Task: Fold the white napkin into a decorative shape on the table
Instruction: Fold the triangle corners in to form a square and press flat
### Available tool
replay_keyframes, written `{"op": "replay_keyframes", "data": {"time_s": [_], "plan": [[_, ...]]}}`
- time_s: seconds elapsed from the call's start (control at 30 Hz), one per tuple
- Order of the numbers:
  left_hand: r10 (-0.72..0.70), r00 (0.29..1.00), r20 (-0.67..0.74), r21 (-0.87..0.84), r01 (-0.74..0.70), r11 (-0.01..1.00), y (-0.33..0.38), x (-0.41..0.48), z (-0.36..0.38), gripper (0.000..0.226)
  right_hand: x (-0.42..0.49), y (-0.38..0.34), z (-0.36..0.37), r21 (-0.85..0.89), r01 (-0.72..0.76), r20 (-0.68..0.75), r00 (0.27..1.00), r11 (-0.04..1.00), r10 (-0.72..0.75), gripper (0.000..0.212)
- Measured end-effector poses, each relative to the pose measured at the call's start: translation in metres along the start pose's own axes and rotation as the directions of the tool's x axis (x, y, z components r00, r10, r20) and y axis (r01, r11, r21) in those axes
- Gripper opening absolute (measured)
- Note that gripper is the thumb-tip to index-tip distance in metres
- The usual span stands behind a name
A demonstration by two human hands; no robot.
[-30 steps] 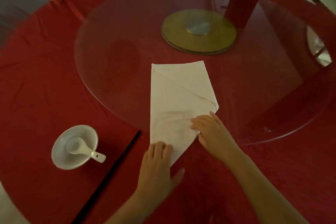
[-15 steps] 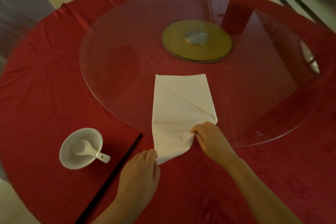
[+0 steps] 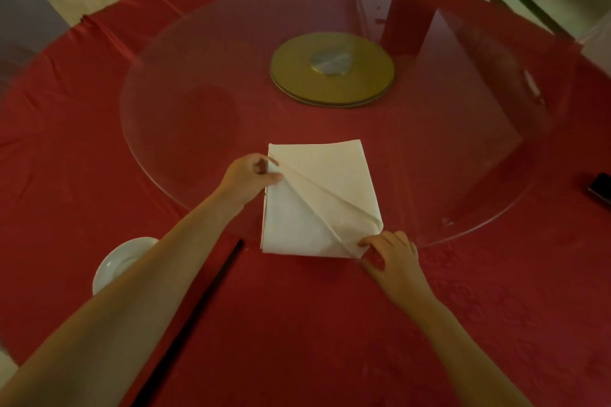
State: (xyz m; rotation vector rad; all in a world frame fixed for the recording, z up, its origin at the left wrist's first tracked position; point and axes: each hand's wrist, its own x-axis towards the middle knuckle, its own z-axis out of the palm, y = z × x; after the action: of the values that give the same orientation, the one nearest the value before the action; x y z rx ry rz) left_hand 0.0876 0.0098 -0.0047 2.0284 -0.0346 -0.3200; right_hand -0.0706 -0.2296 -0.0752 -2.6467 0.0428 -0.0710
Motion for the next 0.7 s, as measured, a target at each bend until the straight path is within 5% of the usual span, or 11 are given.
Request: {"op": "replay_keyframes", "data": {"time_s": [0.2,0.33,0.7], "plan": [[-0.186,0.98,-0.067,-0.258,0.163,0.952,-0.014,0.05,0.008,0.003,0.013,-0.005,0.012,0.06,-0.061,-0.059,0.996,0.996,0.065,0.024],[-0.217,0.966,-0.142,-0.276,0.172,0.946,-0.025,0.065,0.013,0.016,0.025,0.001,0.005,0.184,-0.116,-0.162,0.976,0.976,0.147,0.011],[-0.115,0.939,-0.324,0.102,0.156,0.982,-0.042,0.077,0.036,0.001,0.031,0.008,0.002,0.124,-0.269,-0.273,0.916,0.955,0.294,0.009]]}}
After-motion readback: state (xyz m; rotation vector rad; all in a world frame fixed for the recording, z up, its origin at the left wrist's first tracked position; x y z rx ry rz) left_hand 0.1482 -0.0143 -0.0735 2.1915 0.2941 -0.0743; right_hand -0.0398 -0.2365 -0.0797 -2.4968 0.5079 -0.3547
